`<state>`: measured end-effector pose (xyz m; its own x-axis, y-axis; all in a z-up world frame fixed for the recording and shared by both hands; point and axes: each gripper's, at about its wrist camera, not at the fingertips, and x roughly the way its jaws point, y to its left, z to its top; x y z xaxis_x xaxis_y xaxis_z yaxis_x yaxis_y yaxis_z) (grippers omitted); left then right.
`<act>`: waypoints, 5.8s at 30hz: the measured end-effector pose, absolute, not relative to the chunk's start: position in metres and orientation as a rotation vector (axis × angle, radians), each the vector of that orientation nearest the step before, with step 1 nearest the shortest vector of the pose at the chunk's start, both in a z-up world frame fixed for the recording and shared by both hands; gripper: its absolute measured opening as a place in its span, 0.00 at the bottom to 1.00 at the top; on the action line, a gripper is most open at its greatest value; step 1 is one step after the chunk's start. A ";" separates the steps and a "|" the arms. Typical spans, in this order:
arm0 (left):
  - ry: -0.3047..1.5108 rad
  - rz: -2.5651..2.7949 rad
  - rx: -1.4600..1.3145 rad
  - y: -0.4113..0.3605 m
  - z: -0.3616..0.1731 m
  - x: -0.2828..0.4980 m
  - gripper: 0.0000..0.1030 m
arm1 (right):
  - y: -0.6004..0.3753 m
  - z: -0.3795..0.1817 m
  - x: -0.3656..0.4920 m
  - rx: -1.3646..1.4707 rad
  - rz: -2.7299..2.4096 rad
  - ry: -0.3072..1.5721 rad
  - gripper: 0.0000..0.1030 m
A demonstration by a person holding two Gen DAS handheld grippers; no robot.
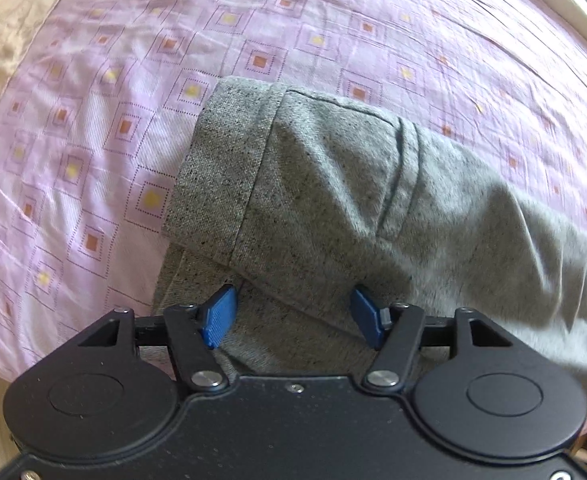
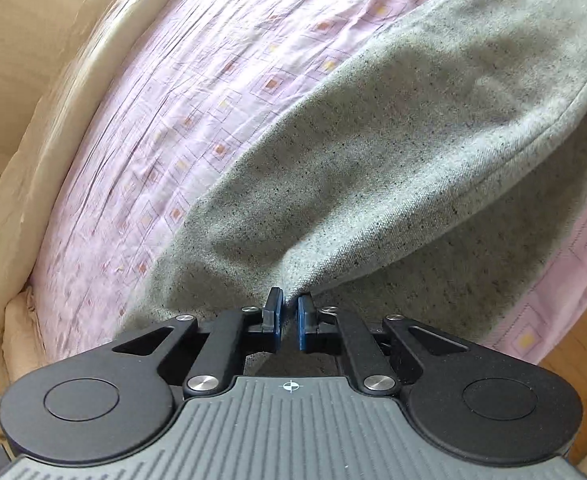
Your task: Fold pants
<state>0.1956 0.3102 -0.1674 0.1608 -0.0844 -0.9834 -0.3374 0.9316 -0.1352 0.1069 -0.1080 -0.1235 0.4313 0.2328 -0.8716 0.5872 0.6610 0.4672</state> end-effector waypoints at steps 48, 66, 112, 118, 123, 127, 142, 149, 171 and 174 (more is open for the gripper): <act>1.483 0.176 -0.256 0.288 -0.153 0.155 0.13 | -0.090 -0.145 0.077 0.712 -0.262 1.298 0.07; 1.362 -0.059 0.075 0.248 -0.101 0.174 0.30 | -0.117 -0.108 0.091 0.696 -0.299 1.261 0.22; 1.549 0.269 0.052 0.211 -0.168 0.164 0.48 | -0.358 -0.140 0.088 0.740 -0.512 1.272 0.11; 1.416 0.226 -0.026 0.188 -0.120 0.167 0.41 | -0.317 -0.082 0.116 0.551 -0.412 1.111 0.12; 1.382 0.171 -0.028 0.163 -0.123 0.191 0.44 | -0.249 -0.094 0.189 0.542 -0.030 1.165 0.20; 1.452 0.153 -0.006 0.157 -0.148 0.191 0.44 | -0.174 -0.125 0.220 0.385 0.173 1.290 0.23; 1.585 0.029 0.011 0.176 -0.154 0.160 0.48 | -0.110 -0.118 0.193 0.190 0.303 1.423 0.24; 1.521 -0.023 -0.017 0.191 -0.122 0.191 0.48 | -0.043 -0.093 0.286 0.196 0.436 1.253 0.29; 1.455 -0.027 0.031 0.179 -0.155 0.230 0.48 | -0.008 -0.107 0.230 0.082 0.548 1.357 0.29; 1.451 -0.041 0.046 0.177 -0.160 0.207 0.49 | -0.021 -0.087 0.240 0.153 0.541 1.259 0.30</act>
<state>0.2073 0.1769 -0.1598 0.1195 0.0001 -0.9928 0.0560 0.9984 0.0068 0.2402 -0.0212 -0.0872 0.2007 0.4669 -0.8612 -0.3028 0.8656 0.3987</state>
